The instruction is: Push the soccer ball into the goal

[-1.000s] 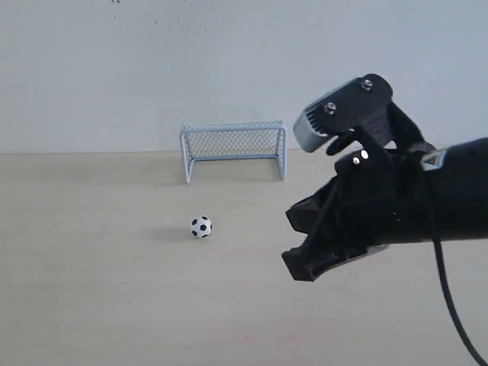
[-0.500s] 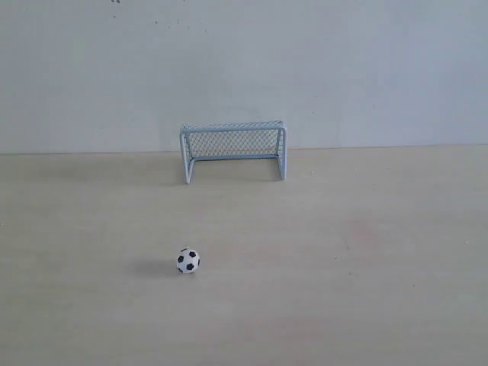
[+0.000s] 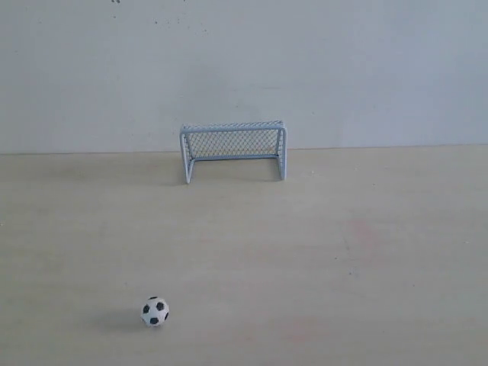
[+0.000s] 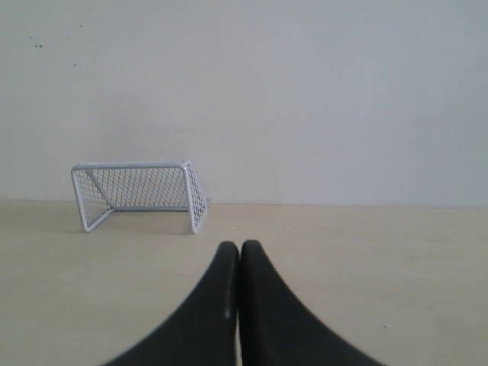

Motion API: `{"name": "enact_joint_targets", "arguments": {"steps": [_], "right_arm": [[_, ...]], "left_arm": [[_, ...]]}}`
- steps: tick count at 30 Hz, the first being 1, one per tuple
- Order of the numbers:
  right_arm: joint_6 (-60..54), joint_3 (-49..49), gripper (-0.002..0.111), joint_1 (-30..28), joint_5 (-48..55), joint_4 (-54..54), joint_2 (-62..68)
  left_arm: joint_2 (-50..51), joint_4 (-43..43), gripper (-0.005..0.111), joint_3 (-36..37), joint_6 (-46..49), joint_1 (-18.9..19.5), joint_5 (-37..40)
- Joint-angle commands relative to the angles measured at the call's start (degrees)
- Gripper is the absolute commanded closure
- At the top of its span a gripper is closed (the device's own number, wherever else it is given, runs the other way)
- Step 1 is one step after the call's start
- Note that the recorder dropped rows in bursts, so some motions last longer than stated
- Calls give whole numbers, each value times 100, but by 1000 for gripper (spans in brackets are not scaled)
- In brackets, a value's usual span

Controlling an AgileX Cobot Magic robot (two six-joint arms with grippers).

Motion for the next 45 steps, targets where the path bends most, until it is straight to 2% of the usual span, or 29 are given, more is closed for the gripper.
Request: {"name": "enact_joint_targets", "arguments": {"steps": [1,15,19,22,26,29,33,45], "right_arm": [[-187,21,109,-127,190,-63,-69],[369,21,109,-247,204,-8,-69],[937,21,109,-247,204,-8,-69],[1577,21,109,-247,286,-773,-69],[3053,21,109,-247,639,-2833,-69],[3612,21,109,-247,1178,-3898,-69],[3956,21,109,-247,1719,-4106,-69],[4194,21,109,-247,1697,-3956,-69]], "left_arm": [[-19,-15,102,17,12,19,-5],[-19,-15,102,17,12,19,-5],[-19,-15,102,17,12,19,-5],[-19,-15,102,17,12,19,-5],[-19,-15,102,17,12,19,-5],[-19,-15,102,17,12,19,-5],[-19,-15,102,17,12,19,-5],[-19,-15,102,17,12,19,-5]]}}
